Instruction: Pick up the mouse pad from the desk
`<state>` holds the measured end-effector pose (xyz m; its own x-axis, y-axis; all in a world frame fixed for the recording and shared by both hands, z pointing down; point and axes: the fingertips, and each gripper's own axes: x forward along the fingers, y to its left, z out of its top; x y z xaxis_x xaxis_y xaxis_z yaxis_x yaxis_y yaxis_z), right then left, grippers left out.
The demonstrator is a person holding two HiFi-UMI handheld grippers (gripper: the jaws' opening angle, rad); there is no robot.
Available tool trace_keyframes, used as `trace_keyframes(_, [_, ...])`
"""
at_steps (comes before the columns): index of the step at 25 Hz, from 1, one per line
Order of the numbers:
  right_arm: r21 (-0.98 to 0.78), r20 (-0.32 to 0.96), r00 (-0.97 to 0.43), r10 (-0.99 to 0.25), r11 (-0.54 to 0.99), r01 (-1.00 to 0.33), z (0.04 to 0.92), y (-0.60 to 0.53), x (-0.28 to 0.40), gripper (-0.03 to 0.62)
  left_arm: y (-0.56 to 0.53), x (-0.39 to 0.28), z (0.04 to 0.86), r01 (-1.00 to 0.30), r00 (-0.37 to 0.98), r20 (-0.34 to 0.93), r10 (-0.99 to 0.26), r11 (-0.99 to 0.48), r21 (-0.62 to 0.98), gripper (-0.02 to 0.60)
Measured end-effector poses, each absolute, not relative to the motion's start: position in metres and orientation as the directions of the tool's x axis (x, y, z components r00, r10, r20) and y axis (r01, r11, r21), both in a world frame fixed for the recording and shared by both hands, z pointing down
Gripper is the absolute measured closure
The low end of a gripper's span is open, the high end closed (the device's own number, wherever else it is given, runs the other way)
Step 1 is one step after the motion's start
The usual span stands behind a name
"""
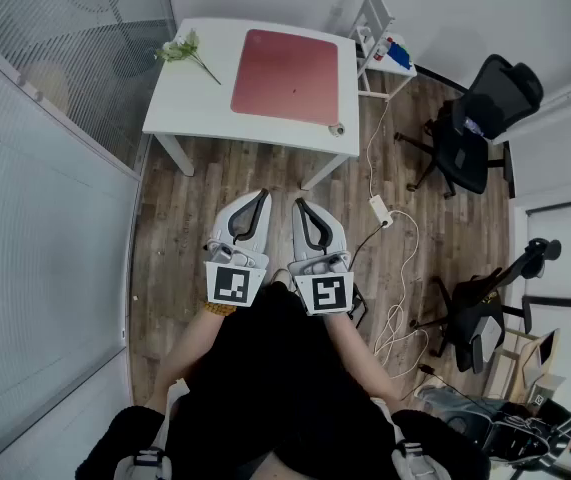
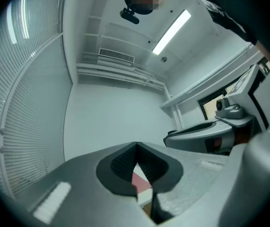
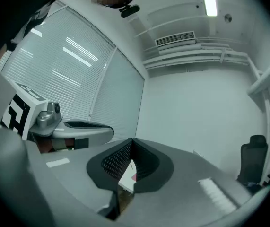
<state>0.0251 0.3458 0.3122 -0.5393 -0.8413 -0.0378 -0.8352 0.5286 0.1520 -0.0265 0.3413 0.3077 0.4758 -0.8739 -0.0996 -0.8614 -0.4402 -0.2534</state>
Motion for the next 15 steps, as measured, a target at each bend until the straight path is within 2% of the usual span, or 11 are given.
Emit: trace_keyframes(15, [0.218, 0.110, -0.520, -0.847, 0.531, -0.819, 0.342, 0.343, 0.009, 0.572, 0.327, -0.040, 0.328, -0.840, 0.520, -0.068, -0.851, -0.495, -0.224, 0.580])
